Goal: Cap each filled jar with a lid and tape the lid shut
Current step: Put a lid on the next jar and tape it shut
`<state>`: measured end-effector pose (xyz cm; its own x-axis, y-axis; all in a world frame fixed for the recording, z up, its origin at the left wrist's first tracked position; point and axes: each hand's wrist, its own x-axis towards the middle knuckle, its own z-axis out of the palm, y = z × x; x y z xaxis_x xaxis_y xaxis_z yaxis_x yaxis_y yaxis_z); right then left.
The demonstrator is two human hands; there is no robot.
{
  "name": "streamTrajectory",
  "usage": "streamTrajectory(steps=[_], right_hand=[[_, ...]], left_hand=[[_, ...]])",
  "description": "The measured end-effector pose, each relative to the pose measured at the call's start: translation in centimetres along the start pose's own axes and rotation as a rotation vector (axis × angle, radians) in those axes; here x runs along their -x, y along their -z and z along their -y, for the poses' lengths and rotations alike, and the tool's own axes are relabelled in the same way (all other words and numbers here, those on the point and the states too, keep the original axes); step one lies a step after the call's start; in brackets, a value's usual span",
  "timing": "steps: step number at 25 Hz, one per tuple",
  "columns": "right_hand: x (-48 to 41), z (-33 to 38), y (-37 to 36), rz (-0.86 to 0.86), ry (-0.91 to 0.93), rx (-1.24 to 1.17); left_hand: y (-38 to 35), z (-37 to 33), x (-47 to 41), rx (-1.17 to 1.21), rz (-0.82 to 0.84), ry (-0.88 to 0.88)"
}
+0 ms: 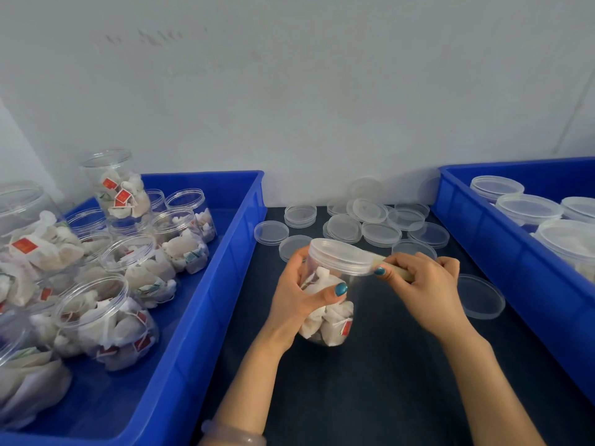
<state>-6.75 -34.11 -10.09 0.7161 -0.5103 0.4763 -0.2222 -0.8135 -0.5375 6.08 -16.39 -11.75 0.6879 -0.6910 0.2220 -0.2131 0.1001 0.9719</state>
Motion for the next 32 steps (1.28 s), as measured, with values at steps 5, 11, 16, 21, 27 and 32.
streamTrajectory(steps=[5, 11, 16, 21, 27, 32], right_hand=[[-0.1, 0.1, 0.1, 0.071, 0.004, -0.114], [0.1, 0.0, 0.5, 0.149, 0.081, -0.203], [0.1, 0.4, 0.4, 0.156, 0.138, -0.094], [0.4, 1.0, 0.1, 0.212, 0.13, -0.076], [0.6, 1.4, 0.6, 0.111, 0.186, 0.006], [0.4, 1.1, 1.2, 0.074, 0.14, -0.022]], left_hand=[[0.4, 0.0, 0.2, 0.102, 0.111, 0.099], [0.5, 0.1, 0.3, 0.088, 0.233, 0.161], [0.0, -0.3, 0.2, -0.016, 0.102, 0.044], [0.4, -0.3, 0.0, 0.039, -0.014, 0.0], [1.2, -0.6, 0.2, 0.14, -0.031, 0.133], [1.6, -0.6, 0.6, 0.456, 0.059, 0.282]])
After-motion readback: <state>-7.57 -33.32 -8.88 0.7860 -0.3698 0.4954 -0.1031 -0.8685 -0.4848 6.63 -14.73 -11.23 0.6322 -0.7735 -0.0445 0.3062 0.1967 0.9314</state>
